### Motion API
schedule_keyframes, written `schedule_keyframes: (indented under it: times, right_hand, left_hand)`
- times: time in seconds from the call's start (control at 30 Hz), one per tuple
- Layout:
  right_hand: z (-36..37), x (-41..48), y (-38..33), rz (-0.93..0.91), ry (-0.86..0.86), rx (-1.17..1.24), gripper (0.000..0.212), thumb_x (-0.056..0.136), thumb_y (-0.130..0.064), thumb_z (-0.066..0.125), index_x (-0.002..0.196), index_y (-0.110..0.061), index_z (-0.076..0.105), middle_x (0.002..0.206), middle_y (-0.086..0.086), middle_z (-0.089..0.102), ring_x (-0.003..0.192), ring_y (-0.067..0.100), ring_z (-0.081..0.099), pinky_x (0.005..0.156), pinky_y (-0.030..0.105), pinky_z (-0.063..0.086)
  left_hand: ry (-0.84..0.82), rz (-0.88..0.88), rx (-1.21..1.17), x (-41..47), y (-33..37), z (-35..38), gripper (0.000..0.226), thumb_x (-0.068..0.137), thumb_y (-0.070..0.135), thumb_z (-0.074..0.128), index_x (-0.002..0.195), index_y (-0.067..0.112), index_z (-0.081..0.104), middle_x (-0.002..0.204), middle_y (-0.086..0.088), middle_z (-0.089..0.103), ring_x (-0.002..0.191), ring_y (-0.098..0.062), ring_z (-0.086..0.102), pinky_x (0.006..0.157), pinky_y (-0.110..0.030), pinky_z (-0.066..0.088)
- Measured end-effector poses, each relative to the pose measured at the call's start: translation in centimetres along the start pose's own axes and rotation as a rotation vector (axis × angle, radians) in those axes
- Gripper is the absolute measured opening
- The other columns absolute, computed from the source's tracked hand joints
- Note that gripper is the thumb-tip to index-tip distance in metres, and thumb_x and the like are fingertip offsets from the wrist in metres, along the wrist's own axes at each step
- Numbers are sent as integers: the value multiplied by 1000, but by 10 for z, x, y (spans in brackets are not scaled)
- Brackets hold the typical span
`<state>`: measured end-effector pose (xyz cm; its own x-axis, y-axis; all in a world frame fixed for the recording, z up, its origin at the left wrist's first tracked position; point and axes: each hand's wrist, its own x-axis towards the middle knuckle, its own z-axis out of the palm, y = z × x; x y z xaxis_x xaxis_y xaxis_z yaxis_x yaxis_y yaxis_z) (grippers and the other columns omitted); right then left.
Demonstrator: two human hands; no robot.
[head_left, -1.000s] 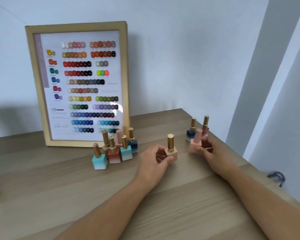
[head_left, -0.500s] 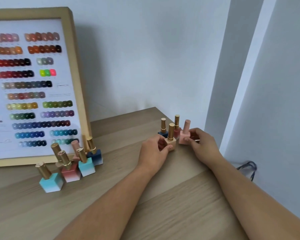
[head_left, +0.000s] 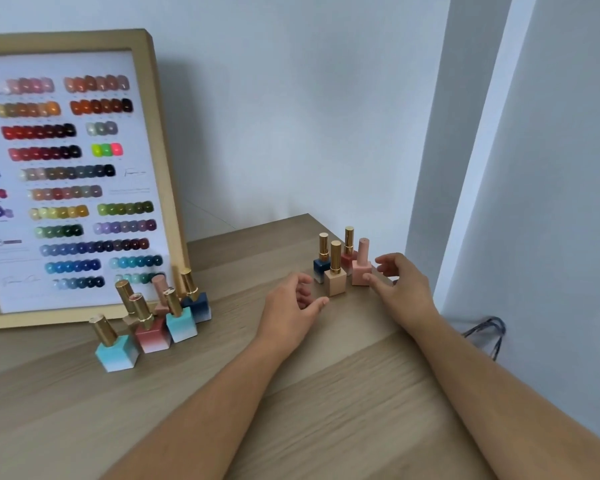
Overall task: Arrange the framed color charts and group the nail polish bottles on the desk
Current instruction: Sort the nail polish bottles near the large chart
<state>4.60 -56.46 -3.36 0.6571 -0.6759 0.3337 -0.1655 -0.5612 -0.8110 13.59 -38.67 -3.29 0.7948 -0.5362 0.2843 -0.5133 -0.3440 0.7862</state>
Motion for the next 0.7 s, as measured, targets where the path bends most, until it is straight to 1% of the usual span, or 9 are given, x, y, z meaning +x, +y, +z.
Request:
schedule_keyframes:
  times: [0.07, 0.1, 0.2, 0.3, 0.4, 0.47, 0.6, 0.67, 0.7]
  right_hand:
    - [0, -11, -6, -16, 30, 15, 20, 78, -28, 71, 93, -21, 59, 93, -8, 61, 88, 6, 56, 70, 11, 37]
    - [1, -19, -11, -37, 25, 23, 17, 78, -27, 72, 88, -21, 59, 90, -10, 62, 86, 3, 56, 69, 11, 36]
    - [12, -43, -32, -137, -59, 76, 13, 77, -21, 72, 79, -22, 60, 91, -17, 61, 81, -5, 55, 68, 14, 38]
    - [35, -69, -59, -183, -238, 89, 11, 78, -27, 69, 84, -29, 60, 89, -14, 61, 81, 1, 56, 69, 15, 42]
    - [67, -86, -85, -222, -389, 86, 15, 80, -31, 67, 90, -35, 57, 90, -16, 59, 85, -2, 56, 70, 13, 43]
    - [89, -94, -101, -245, -466, 91, 20, 81, -30, 66, 95, -38, 55, 92, -18, 57, 87, -3, 55, 72, 13, 43]
    - [128, -96, -124, -286, -514, 130, 30, 81, -27, 67, 108, -35, 57, 95, -17, 56, 90, 1, 54, 74, 12, 43]
    - [143, -94, -131, -295, -508, 138, 35, 81, -26, 67, 114, -32, 57, 93, -12, 57, 86, 5, 55, 74, 15, 46]
    - [148, -92, -133, -297, -496, 144, 36, 81, -25, 68, 115, -31, 57, 90, -10, 57, 82, 7, 55, 73, 17, 47]
  left_hand:
    - [8, -2, 24, -15, -4, -16, 32, 78, 31, 70, 105, 28, 53, 88, 13, 56, 79, -1, 56, 63, -11, 44]
    - [16, -5, 29, -24, -6, -25, 31, 78, 32, 69, 105, 30, 52, 88, 13, 57, 80, 0, 56, 63, -11, 44]
    - [76, 15, -25, -54, -13, -53, 27, 78, 28, 70, 97, 35, 53, 85, 9, 59, 78, -4, 59, 64, -15, 48]
    - [138, 65, 0, -86, -26, -85, 26, 76, 27, 72, 91, 38, 53, 81, 8, 61, 76, -2, 60, 67, -15, 50]
    - [205, 107, 67, -109, -42, -117, 24, 75, 26, 72, 91, 36, 57, 77, 8, 62, 75, -3, 60, 64, -12, 49]
    - [291, 104, 113, -119, -54, -141, 24, 74, 22, 72, 88, 35, 58, 74, 8, 62, 72, -4, 59, 61, -11, 47]
    - [473, -15, 158, -126, -79, -182, 27, 74, 19, 74, 89, 33, 56, 80, 7, 60, 71, -8, 57, 60, -20, 47]
    - [503, -113, 154, -124, -91, -196, 30, 75, 22, 74, 97, 30, 55, 89, 7, 59, 79, -8, 56, 63, -19, 44]
    - [488, -162, 143, -122, -95, -200, 35, 75, 24, 74, 103, 28, 54, 94, 8, 58, 85, -7, 56, 67, -19, 43]
